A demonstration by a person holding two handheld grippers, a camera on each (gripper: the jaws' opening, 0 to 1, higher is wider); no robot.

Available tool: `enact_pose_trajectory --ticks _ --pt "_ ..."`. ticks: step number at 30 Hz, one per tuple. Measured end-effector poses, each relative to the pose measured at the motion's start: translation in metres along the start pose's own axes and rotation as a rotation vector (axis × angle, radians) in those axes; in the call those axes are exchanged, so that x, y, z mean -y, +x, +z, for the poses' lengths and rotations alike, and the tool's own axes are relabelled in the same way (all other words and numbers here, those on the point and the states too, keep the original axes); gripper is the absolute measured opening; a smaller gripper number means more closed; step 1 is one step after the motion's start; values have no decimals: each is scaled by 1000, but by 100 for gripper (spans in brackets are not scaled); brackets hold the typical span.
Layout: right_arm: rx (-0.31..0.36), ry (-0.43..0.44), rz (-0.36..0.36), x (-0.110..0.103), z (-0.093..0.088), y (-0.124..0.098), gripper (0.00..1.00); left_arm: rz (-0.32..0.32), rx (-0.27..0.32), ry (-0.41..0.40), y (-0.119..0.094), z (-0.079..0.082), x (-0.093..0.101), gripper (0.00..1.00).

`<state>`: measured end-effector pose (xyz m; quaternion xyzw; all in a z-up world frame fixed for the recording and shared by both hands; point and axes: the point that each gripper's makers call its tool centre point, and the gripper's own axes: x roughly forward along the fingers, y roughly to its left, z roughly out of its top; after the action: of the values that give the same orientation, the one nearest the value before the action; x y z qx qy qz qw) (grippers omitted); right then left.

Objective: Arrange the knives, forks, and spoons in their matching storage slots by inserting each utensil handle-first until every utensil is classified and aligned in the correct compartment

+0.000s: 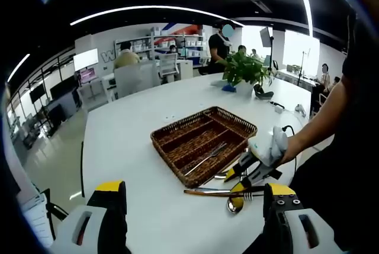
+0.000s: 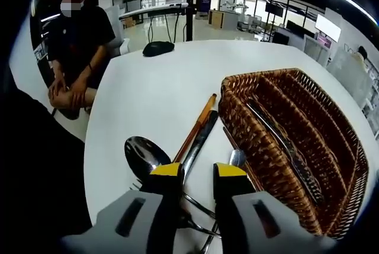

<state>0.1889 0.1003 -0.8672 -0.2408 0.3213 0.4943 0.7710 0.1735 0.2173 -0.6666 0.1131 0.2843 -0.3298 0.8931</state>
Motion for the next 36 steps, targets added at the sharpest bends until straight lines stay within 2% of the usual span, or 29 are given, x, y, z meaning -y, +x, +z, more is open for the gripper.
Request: enact_pose_trajectory --ticks 4,7,11,15,17,20,21,25,26,27,28,31,36 --pt "-4 3 14 -4 2 0 19 0 1 0 0 0 1 100" --pt "-36 4 25 -7 -6 5 19 2 0 1 0 0 1 100" --pt "-45 3 14 -9 0 6 18 3 -1 1 -2 0 0 100" --pt "-54 32 27 -13 0 7 9 4 -5 4 -4 -1 -1 100" --pt "-59 43 15 -13 0 6 8 3 -6 7 -5 -1 -1 100" --pt "-43 156 25 -10 1 7 7 2 -10 6 -7 -1 -1 100" --pt "-45 167 16 -8 1 6 7 1 -12 8 -7 -2 -1 100" --pt "-46 143 19 -5 0 8 8 3 -10 6 -9 -2 -2 100" --pt "-74 119 24 -6 -6 9 8 3 -9 5 -8 -2 -2 100" --pt "-33 64 7 -5 -1 10 9 2 -10 5 -8 -2 -2 100" --pt "-35 31 17 -6 -1 9 8 1 -10 5 -8 -2 -2 100" --pt "-34 96 6 0 -1 9 6 -1 -7 6 -7 -1 -1 100" --pt "-43 99 -10 7 -3 6 5 -4 -8 4 -6 -2 0 100"
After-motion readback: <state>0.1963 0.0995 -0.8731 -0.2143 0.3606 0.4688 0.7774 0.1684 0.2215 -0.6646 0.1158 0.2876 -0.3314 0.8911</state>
